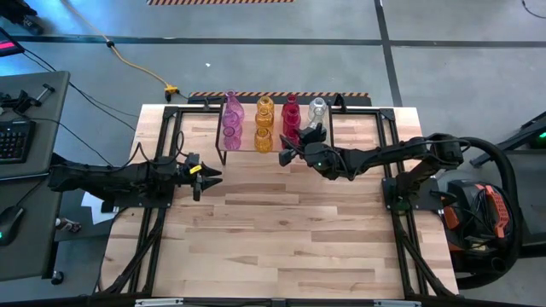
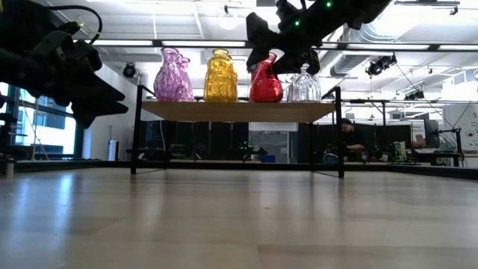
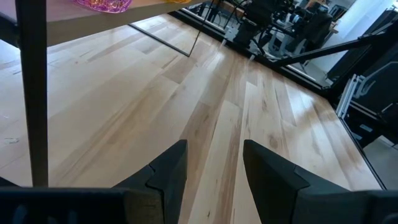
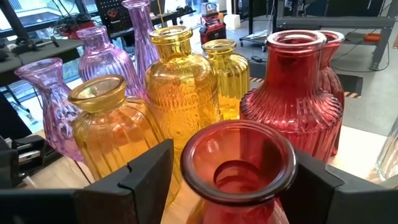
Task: Sort vases onto shelf
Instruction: Put the red vase on the shelf aligned with the other red vases
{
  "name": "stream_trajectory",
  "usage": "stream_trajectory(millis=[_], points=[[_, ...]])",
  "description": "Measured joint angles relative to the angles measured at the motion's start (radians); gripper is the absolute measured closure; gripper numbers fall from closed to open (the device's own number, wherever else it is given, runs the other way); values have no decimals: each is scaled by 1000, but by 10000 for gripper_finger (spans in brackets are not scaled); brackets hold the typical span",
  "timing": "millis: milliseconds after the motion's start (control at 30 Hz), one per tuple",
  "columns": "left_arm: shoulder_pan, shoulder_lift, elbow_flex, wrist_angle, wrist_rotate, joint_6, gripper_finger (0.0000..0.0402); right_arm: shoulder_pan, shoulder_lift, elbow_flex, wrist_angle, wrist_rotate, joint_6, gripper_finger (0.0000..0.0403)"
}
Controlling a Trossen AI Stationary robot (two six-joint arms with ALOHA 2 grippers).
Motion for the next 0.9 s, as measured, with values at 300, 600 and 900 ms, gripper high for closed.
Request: stream_trajectory(millis=[300, 600, 900], points=[[0, 0, 0, 0, 0, 0, 254, 35, 0, 0, 0, 59, 18, 158], [0, 0, 0, 0, 0, 0, 254, 54, -4, 0, -4, 124, 19, 158], [0, 0, 0, 0, 0, 0, 254, 62, -5, 0, -45, 135, 81, 159]])
